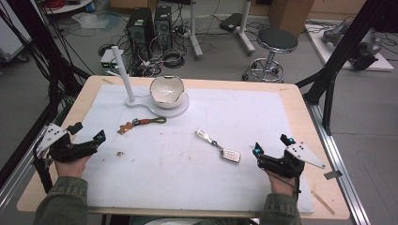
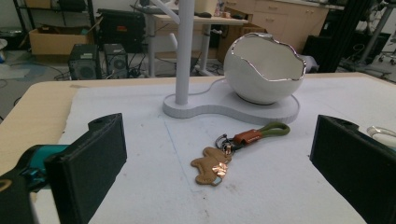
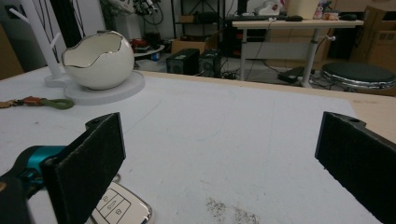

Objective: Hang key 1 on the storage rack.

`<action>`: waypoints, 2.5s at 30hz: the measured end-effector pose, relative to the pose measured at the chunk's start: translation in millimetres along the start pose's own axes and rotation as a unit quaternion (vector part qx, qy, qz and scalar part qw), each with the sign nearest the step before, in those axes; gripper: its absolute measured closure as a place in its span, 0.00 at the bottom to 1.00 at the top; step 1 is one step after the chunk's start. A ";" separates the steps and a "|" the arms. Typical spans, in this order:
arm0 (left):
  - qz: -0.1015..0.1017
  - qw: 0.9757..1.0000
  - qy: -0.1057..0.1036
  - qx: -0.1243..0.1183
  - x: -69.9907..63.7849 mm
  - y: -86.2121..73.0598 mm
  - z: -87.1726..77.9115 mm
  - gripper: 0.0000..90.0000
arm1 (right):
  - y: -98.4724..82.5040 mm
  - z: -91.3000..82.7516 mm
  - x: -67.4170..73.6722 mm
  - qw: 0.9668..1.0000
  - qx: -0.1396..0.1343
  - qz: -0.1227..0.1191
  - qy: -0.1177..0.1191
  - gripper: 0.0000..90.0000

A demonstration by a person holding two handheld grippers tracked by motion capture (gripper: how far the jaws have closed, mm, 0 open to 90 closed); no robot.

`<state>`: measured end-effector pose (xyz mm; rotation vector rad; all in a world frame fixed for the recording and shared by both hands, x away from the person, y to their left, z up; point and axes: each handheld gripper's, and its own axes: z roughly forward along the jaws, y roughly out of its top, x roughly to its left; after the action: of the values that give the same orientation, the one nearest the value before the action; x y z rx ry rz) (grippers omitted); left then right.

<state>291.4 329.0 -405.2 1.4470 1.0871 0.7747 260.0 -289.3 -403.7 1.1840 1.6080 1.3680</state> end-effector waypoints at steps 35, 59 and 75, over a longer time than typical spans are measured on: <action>0.009 0.998 -0.037 0.059 -6.0 7.0 22.0 0.05 | -4.4 7.6 5.0 1.000 0.019 -0.007 0.000 0.01; 0.065 0.990 -0.068 0.109 -28.3 34.0 60.3 0.05 | -3.7 6.3 3.8 1.000 0.011 -0.006 -0.007 0.01; 0.078 0.981 -0.073 0.163 -32.2 36.1 95.8 0.05 | -3.9 6.9 3.4 1.000 0.012 -0.007 -0.005 0.01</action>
<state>374.2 264.4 -382.9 1.8549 1.0299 0.6056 264.5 -283.8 -408.7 1.1899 1.6272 1.3337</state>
